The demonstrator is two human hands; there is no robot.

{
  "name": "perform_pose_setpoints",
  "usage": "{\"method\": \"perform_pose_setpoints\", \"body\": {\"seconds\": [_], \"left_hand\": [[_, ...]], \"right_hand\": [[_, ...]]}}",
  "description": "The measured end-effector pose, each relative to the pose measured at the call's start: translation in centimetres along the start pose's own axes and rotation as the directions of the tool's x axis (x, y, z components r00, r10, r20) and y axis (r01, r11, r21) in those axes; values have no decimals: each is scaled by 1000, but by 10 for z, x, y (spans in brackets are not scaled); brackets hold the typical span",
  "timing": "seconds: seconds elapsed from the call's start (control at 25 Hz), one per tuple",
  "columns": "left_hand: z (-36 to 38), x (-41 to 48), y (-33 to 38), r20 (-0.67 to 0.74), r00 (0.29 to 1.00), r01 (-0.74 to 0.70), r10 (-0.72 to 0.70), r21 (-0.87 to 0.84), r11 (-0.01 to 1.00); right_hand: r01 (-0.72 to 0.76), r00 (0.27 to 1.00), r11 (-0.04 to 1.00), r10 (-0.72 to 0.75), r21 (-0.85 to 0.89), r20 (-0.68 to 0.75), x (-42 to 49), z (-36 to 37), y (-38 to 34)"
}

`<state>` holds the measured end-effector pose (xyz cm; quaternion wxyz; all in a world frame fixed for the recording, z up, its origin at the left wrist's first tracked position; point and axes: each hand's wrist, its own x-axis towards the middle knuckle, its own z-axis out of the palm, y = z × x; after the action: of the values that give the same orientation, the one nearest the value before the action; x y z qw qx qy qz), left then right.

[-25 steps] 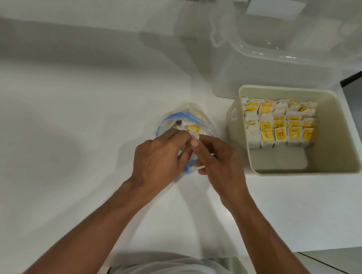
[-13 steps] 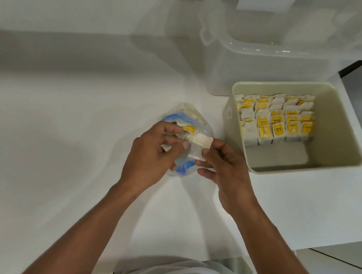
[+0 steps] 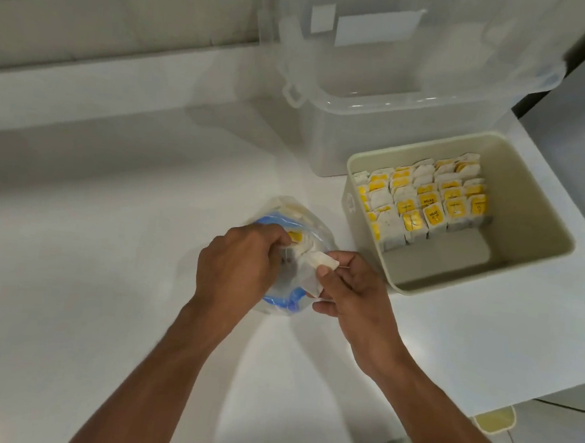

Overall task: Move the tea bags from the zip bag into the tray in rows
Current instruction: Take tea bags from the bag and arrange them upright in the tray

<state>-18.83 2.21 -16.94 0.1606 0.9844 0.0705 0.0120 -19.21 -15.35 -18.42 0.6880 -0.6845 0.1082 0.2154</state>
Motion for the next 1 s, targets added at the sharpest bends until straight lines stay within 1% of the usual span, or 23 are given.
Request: {"method": "perform_pose_setpoints", "body": {"seconds": [0.08, 0.24, 0.4, 0.48, 0.56, 0.64, 0.68, 0.76, 0.84, 0.92, 1.0], "left_hand": [[5, 7, 5, 44, 998, -60, 55, 122, 991], [22, 19, 4, -3, 989, -147, 151, 202, 968], [33, 36, 2, -9, 977, -190, 211, 405, 894], [33, 42, 3, -17, 973, -199, 229, 433, 879], [35, 43, 2, 8, 968, -231, 251, 420, 878], [33, 44, 4, 61, 970, -240, 235, 377, 895], [33, 46, 4, 61, 970, -240, 234, 367, 899], [30, 47, 8, 6, 968, -240, 251, 314, 918], [20, 45, 14, -33, 973, -216, 229, 237, 947], [8, 42, 18, -13, 991, -130, 136, 202, 971], [-3, 41, 12, -56, 996, -65, 71, 94, 993]], "right_hand": [[13, 1000, 1000, -13, 4, -8, 0, 0, -1], [17, 1000, 1000, -16, 22, -15, -1, 1, -7], [-2, 1000, 999, 2, 48, 1, -3, 1, -13], [-6, 1000, 999, 5, 48, 13, -5, 3, -16], [1, 1000, 999, -3, 54, 25, -5, 6, -20], [20, 999, 998, -22, 63, 24, -2, 9, -28], [30, 999, 997, -32, 72, 20, 1, 10, -32], [42, 999, 995, -43, 93, 12, 7, 14, -41], [34, 999, 991, -36, 129, 6, 11, 19, -48], [26, 1000, 986, -27, 166, 2, 14, 21, -53], [37, 999, 984, -37, 175, 0, 15, 21, -58]]}}
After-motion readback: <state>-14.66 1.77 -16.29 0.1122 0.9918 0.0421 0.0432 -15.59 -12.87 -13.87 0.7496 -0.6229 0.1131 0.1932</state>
